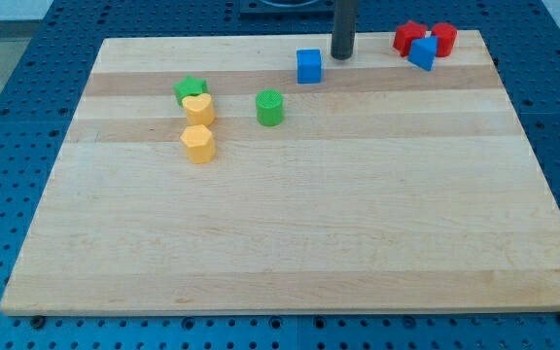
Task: Move the blue cube closer to the the group of blocks
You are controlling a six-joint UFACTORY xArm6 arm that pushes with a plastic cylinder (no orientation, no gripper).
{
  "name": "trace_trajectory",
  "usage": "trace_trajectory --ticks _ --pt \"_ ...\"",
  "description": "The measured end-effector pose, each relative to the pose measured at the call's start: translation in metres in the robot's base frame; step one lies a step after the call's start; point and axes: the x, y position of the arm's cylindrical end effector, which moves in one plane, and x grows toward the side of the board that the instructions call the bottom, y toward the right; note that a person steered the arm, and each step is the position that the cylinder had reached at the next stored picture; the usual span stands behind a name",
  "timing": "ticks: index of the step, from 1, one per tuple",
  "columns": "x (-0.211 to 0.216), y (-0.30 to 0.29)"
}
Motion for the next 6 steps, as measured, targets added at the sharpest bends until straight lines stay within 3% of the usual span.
trace_trajectory --ticks 1,2,3,4,6 --pt "-0.014 -0.023" --pt "-0.01 -0.083" --pt "0.02 -0.134" --pt "0.051 -0.127" --pt "0.036 -0.069"
